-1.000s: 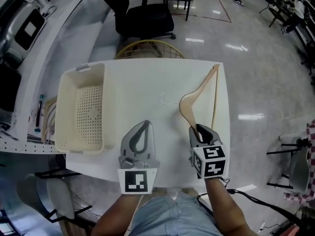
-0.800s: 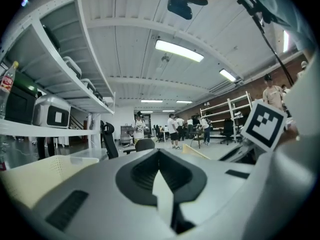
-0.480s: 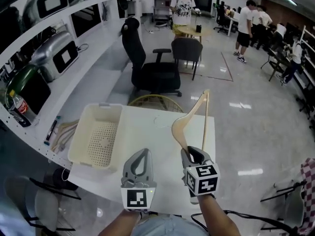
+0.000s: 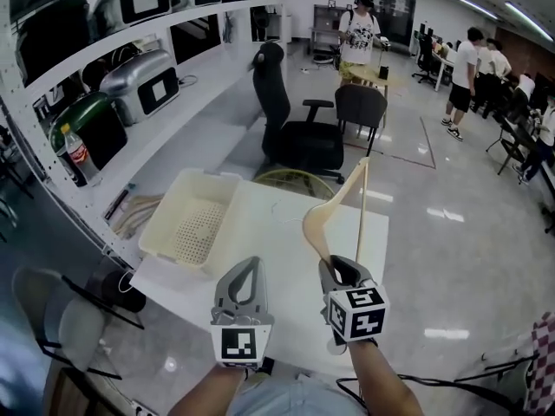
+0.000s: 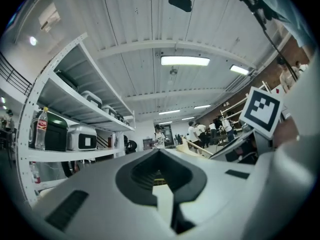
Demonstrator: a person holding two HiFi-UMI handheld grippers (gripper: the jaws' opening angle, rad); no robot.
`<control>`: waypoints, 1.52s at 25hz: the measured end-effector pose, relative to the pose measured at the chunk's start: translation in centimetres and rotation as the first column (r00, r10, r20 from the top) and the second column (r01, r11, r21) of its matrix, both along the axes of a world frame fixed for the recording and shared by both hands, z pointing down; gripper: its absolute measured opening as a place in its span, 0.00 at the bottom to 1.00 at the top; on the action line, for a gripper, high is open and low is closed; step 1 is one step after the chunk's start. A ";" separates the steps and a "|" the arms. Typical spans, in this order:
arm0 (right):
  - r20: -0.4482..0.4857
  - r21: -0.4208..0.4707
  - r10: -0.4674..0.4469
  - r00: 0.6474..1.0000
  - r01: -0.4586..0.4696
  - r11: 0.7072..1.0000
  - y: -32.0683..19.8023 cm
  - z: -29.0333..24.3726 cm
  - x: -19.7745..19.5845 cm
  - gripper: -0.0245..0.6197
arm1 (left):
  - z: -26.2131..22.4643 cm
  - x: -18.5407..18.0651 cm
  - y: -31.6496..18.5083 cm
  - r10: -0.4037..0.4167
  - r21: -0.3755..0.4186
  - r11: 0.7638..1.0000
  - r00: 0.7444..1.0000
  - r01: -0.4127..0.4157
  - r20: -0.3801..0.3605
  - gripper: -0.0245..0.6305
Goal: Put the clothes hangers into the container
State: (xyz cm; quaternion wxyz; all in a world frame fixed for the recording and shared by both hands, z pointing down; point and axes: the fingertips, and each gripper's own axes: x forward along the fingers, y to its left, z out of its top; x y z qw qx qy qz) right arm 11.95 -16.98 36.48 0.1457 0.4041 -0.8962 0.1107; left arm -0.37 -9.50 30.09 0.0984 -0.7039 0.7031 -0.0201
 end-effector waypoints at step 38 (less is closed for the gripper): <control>-0.030 -0.037 -0.033 0.999 0.032 0.999 5.1 1.4 -26.2 0.18 | 1.5 -25.6 5.5 -0.007 -0.016 1.000 1.000 0.006 -0.015 0.05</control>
